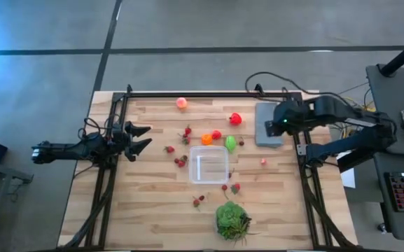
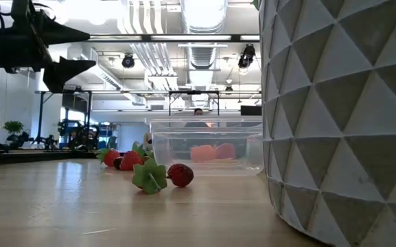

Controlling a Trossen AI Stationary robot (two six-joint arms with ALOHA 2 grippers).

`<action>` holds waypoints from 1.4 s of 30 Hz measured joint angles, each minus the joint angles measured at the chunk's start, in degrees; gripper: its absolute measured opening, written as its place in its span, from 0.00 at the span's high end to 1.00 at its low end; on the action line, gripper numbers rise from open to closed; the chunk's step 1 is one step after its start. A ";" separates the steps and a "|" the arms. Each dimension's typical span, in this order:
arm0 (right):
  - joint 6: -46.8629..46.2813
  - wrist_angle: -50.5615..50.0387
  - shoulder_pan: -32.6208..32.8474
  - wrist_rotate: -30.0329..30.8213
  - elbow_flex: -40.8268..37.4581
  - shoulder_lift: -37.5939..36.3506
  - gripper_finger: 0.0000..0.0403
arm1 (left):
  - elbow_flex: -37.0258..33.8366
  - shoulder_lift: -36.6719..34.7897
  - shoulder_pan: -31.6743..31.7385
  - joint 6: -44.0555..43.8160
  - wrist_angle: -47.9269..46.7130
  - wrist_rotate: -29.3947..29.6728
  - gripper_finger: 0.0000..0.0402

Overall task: Pick and placing Produce into tupperware
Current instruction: Put the pink peach into the transparent container

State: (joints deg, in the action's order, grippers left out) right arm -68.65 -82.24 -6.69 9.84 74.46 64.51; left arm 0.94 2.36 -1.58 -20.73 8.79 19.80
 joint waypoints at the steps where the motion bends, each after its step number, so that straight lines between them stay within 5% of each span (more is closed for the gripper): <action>1: 0.16 -0.39 0.13 -1.49 -1.01 0.72 0.51 | -0.21 -0.04 0.00 -0.04 -0.31 -0.04 0.22; 8: -0.56 -0.43 0.43 -8.80 -12.12 4.99 0.51 | -0.42 0.31 0.00 -4.44 -0.34 -0.05 0.22; 17: -3.08 21.18 0.45 -17.03 -26.82 5.91 0.51 | -0.47 0.58 -0.02 -4.50 -0.34 -0.05 0.22; 42: -6.22 37.89 0.43 -15.80 -39.30 11.72 0.51 | -0.53 3.40 -0.02 -4.52 -0.25 -0.03 0.22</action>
State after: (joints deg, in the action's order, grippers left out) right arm -74.88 -44.34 -6.26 -5.96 35.16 76.23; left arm 0.40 5.76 -1.61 -25.26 8.54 19.77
